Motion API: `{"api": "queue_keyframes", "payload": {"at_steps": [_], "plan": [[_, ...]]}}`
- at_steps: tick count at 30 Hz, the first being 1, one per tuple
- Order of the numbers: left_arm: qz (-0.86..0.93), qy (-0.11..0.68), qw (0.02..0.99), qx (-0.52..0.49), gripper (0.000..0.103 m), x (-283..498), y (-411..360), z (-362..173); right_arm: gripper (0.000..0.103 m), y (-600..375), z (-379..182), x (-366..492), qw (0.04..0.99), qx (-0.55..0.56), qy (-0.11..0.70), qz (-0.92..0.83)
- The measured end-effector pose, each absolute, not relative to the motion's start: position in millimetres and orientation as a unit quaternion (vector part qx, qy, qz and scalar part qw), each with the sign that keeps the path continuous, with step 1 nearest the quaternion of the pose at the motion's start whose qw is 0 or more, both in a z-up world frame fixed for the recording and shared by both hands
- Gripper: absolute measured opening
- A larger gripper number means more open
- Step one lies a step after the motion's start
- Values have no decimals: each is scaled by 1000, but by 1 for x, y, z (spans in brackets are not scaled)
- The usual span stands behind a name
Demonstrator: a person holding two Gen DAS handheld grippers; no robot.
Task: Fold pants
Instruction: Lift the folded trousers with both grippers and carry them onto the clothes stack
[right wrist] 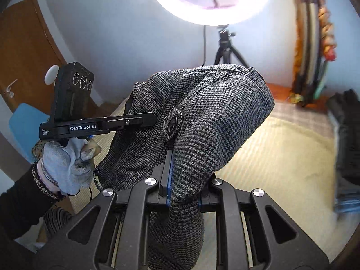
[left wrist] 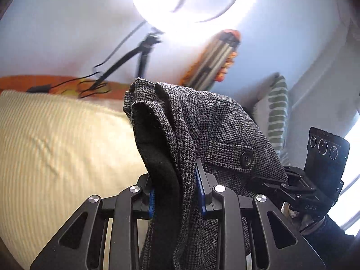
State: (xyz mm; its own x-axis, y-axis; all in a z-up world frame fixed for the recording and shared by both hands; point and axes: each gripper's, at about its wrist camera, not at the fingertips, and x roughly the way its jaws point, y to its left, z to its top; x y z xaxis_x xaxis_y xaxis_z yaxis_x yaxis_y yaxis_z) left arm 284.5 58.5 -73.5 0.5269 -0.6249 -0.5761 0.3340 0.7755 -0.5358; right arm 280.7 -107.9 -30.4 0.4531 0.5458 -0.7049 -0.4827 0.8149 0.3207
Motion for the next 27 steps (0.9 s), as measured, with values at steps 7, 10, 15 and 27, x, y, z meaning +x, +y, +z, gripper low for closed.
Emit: {"api": "queue_keyframes", "payload": {"at_steps": [7, 10, 15, 27], "plan": [[-318, 379, 852, -174, 26, 286, 0, -53, 17, -175, 1, 261, 871, 19, 405, 276], [-333, 372, 851, -164, 26, 289, -24, -46, 17, -204, 14, 253, 880, 13, 396, 262], [-357, 361, 848, -150, 26, 300, -77, -32, 17, -253, 30, 244, 892, -1, 385, 237], [-390, 329, 849, -139, 26, 339, -195, -12, 17, -356, 63, 257, 908, -67, 375, 175]]}}
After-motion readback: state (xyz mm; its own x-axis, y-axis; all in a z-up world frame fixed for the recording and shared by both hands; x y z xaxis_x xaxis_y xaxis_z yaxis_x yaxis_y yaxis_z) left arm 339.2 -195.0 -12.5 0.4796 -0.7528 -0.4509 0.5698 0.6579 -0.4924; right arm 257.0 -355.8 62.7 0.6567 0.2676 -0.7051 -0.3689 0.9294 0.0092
